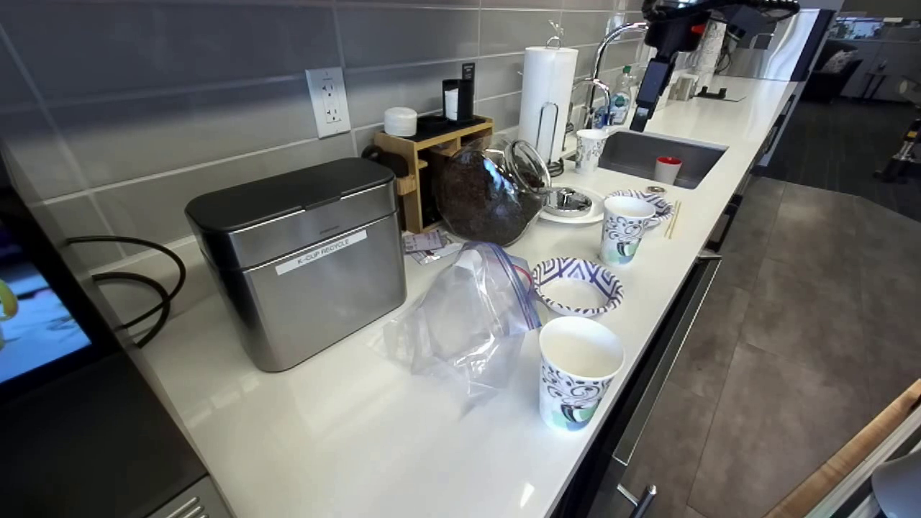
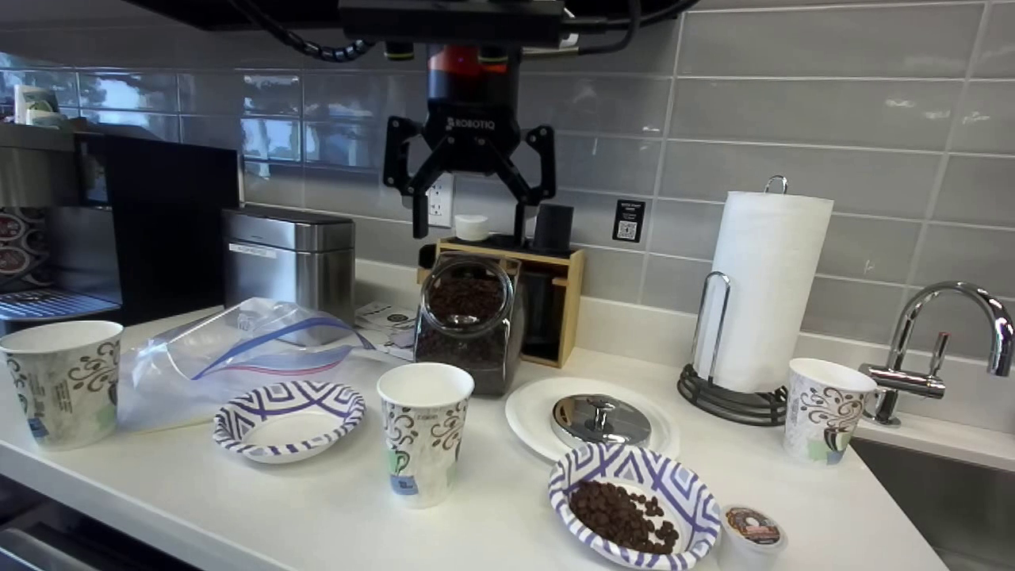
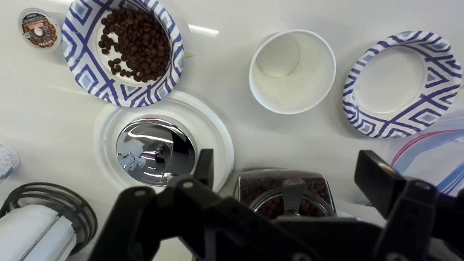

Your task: Place the coffee beans from the container in the coffee cup using the silver spoon then pour the beans into the bowl on the right.

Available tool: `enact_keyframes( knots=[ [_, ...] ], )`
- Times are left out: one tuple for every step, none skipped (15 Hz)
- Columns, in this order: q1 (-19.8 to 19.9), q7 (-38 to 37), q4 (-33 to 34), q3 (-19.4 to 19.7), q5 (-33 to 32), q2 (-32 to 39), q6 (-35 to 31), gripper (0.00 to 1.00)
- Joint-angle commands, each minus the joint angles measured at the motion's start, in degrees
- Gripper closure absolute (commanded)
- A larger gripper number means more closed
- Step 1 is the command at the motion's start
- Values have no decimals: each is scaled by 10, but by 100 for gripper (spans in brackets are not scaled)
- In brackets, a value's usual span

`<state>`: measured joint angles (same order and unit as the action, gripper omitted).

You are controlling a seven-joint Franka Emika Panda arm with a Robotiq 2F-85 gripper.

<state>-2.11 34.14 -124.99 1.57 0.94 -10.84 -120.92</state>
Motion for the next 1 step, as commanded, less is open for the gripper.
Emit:
enact_keyframes(
  knots=[
    [-3, -1, 1, 2, -1, 0, 1, 0]
  ],
)
